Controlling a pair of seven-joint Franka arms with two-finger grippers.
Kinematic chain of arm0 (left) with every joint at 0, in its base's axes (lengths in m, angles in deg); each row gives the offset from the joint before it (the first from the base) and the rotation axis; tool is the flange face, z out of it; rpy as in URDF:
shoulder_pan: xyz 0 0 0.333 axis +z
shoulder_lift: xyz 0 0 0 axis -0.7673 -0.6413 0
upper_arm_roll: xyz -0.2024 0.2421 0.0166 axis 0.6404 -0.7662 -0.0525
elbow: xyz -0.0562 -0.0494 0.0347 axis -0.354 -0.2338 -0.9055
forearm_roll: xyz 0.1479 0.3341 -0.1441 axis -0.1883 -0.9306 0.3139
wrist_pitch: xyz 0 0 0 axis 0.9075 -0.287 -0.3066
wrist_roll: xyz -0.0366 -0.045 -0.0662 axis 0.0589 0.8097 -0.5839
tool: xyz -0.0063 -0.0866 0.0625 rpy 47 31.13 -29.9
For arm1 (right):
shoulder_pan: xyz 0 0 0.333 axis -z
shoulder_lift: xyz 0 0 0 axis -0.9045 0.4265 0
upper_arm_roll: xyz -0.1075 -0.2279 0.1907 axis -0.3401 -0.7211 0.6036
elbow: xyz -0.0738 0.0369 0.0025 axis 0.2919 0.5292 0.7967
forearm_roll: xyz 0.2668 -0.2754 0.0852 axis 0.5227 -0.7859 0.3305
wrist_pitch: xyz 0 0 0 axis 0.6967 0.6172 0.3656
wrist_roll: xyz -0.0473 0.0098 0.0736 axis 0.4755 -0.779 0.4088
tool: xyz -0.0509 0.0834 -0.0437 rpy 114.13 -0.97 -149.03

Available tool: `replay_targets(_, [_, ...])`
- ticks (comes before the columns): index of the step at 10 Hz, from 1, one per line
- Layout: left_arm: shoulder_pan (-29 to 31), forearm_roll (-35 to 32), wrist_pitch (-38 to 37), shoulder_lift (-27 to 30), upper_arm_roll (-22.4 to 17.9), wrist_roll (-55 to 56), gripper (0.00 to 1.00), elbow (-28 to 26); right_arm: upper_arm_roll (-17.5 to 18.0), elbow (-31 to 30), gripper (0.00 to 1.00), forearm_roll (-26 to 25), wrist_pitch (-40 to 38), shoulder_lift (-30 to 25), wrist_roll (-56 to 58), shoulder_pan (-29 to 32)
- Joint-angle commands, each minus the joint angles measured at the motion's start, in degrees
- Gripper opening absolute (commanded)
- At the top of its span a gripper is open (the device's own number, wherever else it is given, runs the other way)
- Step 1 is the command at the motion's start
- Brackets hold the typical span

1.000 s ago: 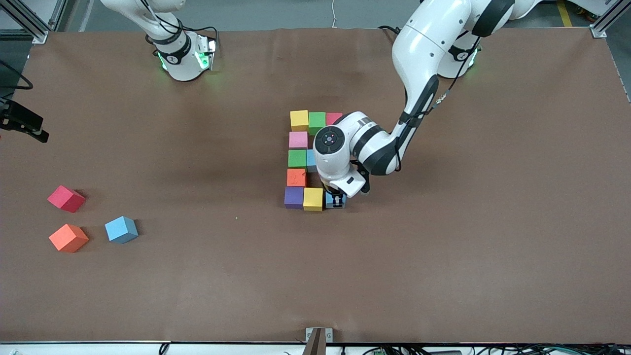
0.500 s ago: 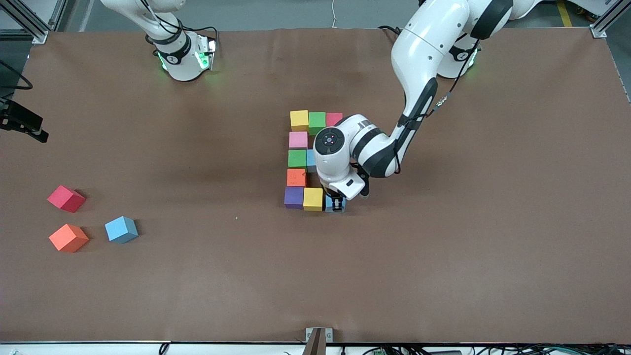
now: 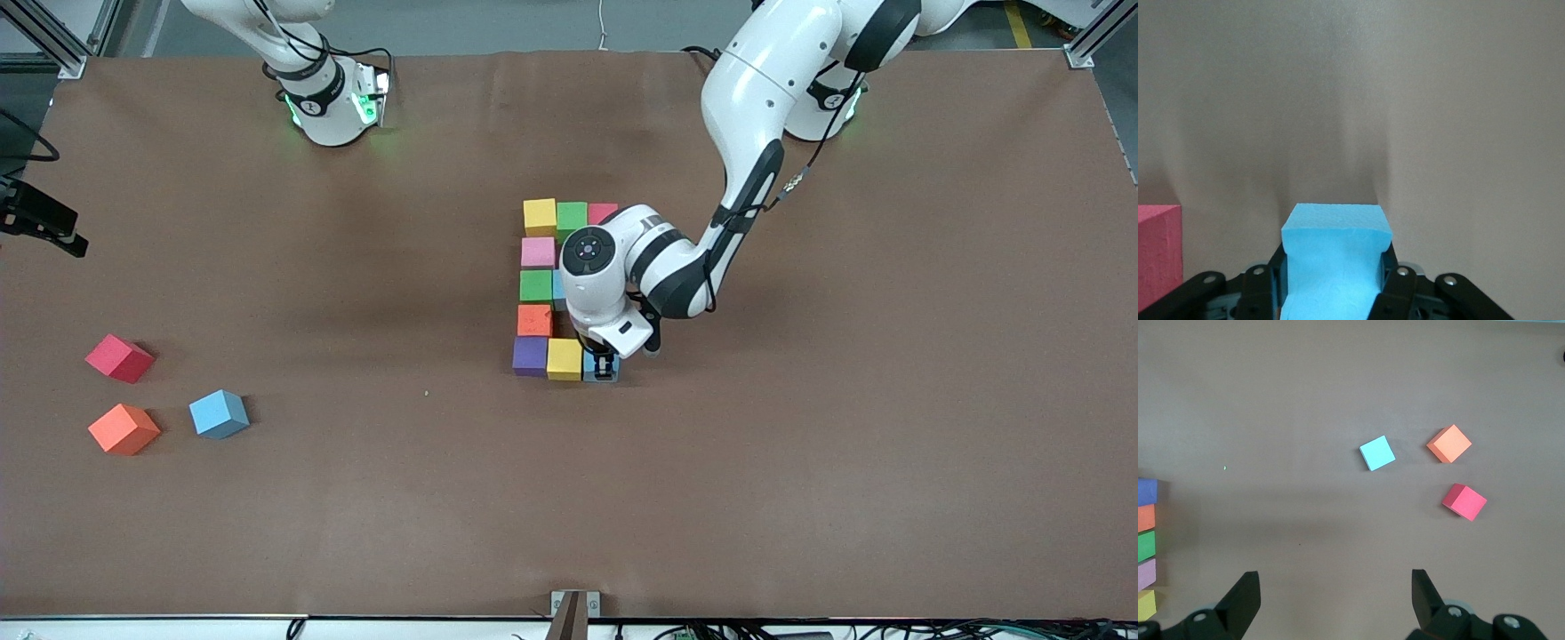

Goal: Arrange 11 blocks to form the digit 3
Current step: 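Carry the blue cube beside yellow with the left gripper and release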

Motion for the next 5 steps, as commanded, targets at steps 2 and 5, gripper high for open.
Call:
replay_targets(2, [-1.41, -1.24, 0.17, -1.04, -0.42, 0.37, 1.0, 1.25, 0.39, -0.87, 1.0, -0.09, -0.68, -1.19, 0.0, 0.46])
replay_targets(5, [-1.07, -1.16, -0.97, 4.73, -0.25, 0.63, 1.0, 1.07, 0.48, -0.78, 1.0, -0.01, -0.59, -1.19, 0.0, 0.46])
